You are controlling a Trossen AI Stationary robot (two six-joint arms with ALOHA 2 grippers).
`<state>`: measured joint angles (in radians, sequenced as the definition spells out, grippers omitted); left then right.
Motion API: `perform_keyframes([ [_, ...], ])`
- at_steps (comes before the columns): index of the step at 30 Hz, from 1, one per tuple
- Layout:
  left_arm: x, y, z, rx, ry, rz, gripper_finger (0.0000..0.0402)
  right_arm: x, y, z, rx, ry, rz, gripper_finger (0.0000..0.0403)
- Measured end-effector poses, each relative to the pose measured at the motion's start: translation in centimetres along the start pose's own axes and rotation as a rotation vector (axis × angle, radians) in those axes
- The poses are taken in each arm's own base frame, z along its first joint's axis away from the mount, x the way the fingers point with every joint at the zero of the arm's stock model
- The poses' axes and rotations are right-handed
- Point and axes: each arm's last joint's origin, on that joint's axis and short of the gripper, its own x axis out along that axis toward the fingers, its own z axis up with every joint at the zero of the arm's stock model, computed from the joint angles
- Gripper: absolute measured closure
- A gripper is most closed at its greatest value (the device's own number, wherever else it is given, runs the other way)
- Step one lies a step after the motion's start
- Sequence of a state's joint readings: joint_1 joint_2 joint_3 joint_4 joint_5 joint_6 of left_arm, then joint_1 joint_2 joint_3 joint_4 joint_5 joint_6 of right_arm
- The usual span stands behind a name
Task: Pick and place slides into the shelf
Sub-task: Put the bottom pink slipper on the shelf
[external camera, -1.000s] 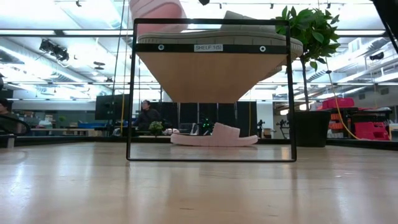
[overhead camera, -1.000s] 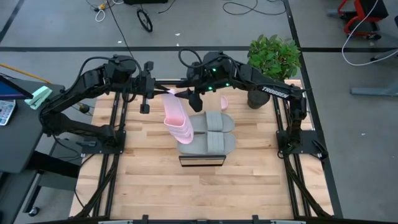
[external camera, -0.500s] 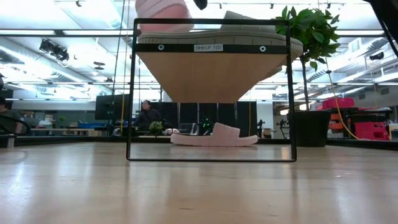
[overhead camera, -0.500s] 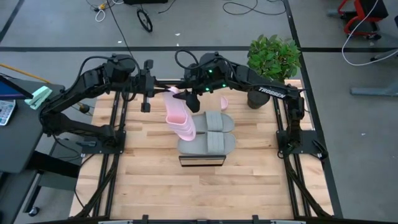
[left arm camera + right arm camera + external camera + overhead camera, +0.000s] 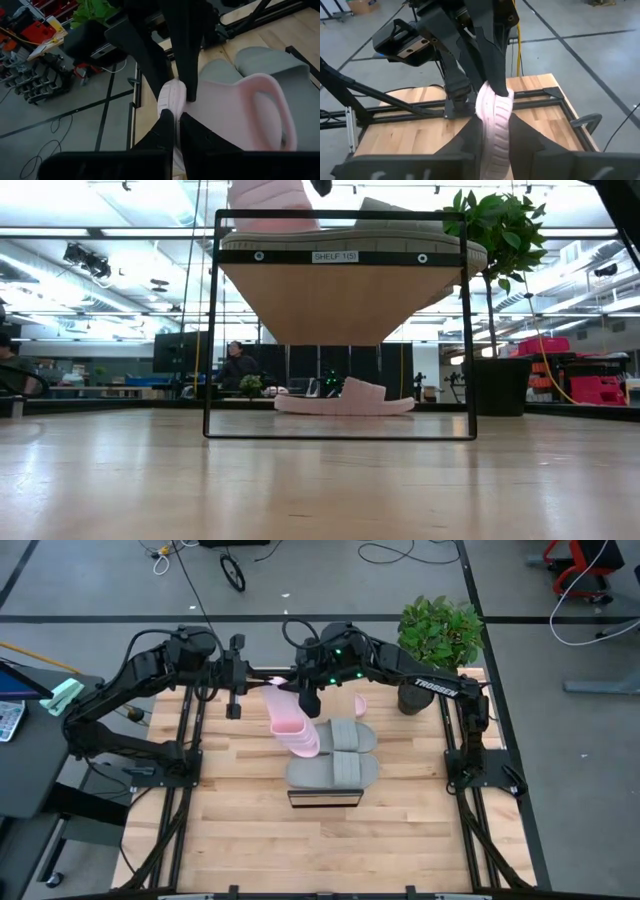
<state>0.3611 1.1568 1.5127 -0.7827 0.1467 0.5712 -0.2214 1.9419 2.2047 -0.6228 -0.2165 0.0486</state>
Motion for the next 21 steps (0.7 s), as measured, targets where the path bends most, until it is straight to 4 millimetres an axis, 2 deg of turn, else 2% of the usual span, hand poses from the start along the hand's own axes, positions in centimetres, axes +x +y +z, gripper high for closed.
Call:
perform_keyframes([
  [4, 0.0, 0.1, 0.1, -0.007, -0.007, 0.012, 0.038, 0.0, 0.1, 0.1, -0.019, -0.007, -0.019, 0.0338],
  [10, -1.1, 0.5, 0.3, -0.009, 0.009, 0.148, 0.0342, -0.7, 0.1, 0.7, -0.045, -0.054, -0.199, 0.0342],
  [16, -2.5, 0.9, 0.4, -0.062, -0.02, 0.229, 0.0321, -2.6, 0.9, 2.1, -0.095, -0.135, -0.441, 0.0343],
  [21, -3.3, 1.5, 0.1, -0.137, -0.024, 0.28, 0.0327, -4.8, 2.9, 3.0, -0.114, -0.172, -0.602, 0.0343],
])
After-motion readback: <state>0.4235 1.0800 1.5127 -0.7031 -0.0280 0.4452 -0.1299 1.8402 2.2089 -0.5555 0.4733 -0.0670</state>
